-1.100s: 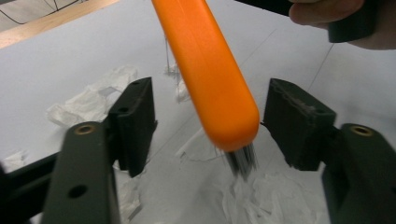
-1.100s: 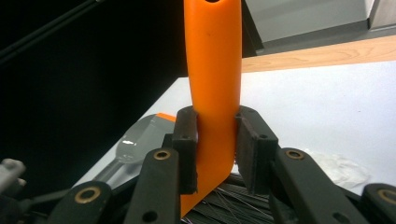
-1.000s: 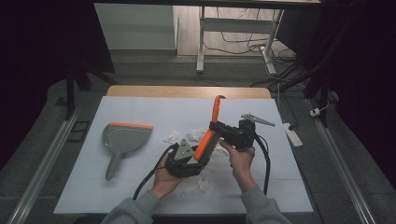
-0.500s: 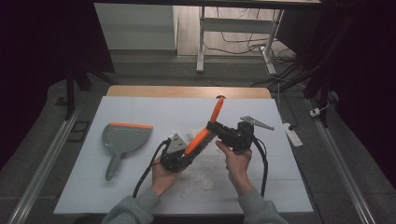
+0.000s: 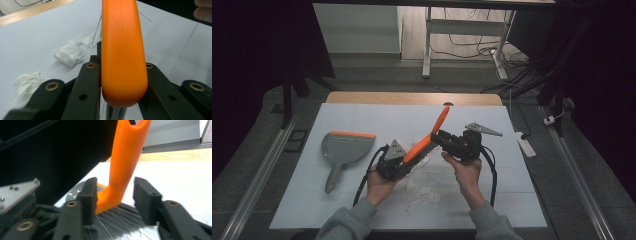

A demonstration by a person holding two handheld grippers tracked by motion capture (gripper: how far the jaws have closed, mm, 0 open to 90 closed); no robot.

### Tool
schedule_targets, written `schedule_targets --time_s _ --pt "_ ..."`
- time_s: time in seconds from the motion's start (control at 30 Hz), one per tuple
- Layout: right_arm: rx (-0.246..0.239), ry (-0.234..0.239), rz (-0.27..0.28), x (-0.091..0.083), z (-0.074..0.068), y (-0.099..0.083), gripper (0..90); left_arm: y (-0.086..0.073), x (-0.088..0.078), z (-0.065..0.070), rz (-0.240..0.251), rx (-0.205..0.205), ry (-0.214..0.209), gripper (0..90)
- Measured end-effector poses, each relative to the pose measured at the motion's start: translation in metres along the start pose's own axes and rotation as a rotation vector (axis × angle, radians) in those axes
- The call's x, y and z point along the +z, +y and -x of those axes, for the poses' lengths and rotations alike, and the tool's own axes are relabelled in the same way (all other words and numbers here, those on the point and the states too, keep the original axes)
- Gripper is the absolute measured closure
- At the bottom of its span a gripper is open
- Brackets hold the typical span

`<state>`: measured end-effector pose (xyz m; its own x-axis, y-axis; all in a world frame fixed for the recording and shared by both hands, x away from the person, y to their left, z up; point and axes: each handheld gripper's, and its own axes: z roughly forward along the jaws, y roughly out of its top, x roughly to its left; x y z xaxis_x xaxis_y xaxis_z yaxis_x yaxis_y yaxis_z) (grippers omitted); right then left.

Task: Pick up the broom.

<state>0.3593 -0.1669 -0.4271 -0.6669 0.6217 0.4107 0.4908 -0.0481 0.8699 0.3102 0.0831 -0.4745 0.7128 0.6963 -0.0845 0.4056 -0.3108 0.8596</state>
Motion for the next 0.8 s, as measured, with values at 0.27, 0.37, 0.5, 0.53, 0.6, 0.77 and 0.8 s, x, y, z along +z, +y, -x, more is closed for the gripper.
schedule_targets --time_s 0.27,0.37,0.5,0.53,0.6,0.77,0.8 --pt "-0.209 0.006 -0.157 -0.013 -0.008 0.009 37.9 0.003 -0.010 -0.011 -0.093 0.046 -0.030 79.5" --pt "-0.301 0.010 -0.229 -0.014 -0.012 0.009 37.6 0.004 -0.011 -0.013 -0.136 0.055 -0.053 79.5" --pt "-0.397 0.036 -0.302 -0.014 -0.020 0.007 36.9 0.003 -0.010 -0.015 -0.200 0.073 -0.076 79.5" --pt "-0.423 0.040 -0.313 -0.014 -0.022 0.007 36.9 0.003 -0.010 -0.015 -0.217 0.087 -0.075 79.5" --pt "-0.464 0.044 -0.331 -0.014 -0.026 0.007 36.5 0.003 -0.009 -0.014 -0.235 0.102 -0.081 79.5" --pt "-0.557 0.055 -0.392 -0.011 -0.033 0.006 35.8 0.007 -0.011 -0.008 -0.276 0.143 -0.103 79.5" --pt "-0.582 0.057 -0.407 -0.010 -0.035 0.005 35.3 0.009 -0.011 -0.007 -0.286 0.156 -0.109 79.4"
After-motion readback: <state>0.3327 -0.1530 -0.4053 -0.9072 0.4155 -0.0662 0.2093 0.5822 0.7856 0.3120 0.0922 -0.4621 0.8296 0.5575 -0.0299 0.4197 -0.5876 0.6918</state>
